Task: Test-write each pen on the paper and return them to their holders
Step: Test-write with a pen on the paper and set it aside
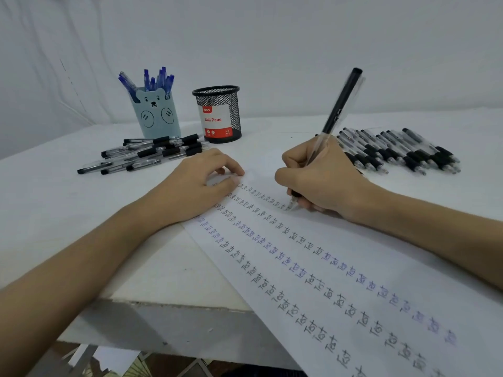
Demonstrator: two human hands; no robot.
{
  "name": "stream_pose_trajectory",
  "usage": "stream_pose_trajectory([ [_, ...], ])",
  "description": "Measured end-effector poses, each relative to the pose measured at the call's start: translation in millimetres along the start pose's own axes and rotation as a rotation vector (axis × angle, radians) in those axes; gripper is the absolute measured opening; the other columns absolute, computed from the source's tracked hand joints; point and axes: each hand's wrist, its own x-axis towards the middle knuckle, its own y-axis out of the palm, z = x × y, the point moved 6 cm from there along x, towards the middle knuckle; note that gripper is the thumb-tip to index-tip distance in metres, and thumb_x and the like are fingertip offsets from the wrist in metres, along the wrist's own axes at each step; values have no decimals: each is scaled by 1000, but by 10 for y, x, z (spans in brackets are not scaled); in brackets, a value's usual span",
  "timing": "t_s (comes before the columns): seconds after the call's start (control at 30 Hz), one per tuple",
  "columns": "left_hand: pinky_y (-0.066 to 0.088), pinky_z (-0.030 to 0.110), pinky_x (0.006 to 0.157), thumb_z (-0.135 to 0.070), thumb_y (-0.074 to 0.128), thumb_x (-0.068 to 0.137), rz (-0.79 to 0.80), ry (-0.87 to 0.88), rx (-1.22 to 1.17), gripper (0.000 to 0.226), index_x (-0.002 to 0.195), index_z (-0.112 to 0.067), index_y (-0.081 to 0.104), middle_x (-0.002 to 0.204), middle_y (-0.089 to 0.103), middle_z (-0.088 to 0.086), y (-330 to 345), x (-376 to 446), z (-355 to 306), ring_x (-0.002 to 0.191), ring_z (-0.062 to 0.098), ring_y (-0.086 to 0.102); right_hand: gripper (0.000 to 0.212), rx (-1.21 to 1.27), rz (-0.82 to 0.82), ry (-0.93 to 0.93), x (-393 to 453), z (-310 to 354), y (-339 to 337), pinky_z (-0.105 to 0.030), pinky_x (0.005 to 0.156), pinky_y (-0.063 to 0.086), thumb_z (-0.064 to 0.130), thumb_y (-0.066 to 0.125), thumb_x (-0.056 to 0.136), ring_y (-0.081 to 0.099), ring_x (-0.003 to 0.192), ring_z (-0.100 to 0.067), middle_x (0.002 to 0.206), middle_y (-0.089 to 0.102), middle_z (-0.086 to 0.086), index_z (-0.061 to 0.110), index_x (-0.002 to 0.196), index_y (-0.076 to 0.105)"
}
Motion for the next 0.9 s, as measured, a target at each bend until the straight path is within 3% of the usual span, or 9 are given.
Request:
stream_pose_trajectory([
  [0.1,33,3,78,-25,56,93,-5,3,4,15,105,-24,64,106,58,-13,-1,0,-1,99,0,52,45,-22,45,-13,-9,20,28,-11,32,22,-10,51,71,36,29,-17,45,29,-8,13,41,26],
  [0.27,33,3,77,-30,56,92,-9,13,3,16,104,-24,65,106,58,-13,0,6,3,97,-2,51,49,-50,22,-52,3,40,33,-13,31,22,-10,50,72,36,44,-22,40,20,-2,17,41,23],
  [0.47,32,3,77,-24,57,92,-11,12,19,15,105,-24,65,106,58,-12,-7,10,-5,98,2,52,49,-47,52,-50,-8,55,46,-12,32,21,-9,50,74,35,40,-21,38,19,-1,15,42,22],
  [0.6,31,2,75,-25,56,92,-6,6,15,15,104,-24,65,107,58,-11,5,7,-1,98,0,52,46,-34,33,-13,-4,28,24,-12,32,22,-7,50,73,34,31,-18,36,29,-1,15,41,24],
  [0.9,32,3,76,-23,57,92,-7,12,19,16,105,-22,65,107,59,-11,-8,3,-16,98,2,53,48,-71,18,-2,-2,21,21,-12,32,23,-5,50,74,35,31,-18,34,29,2,17,40,24],
])
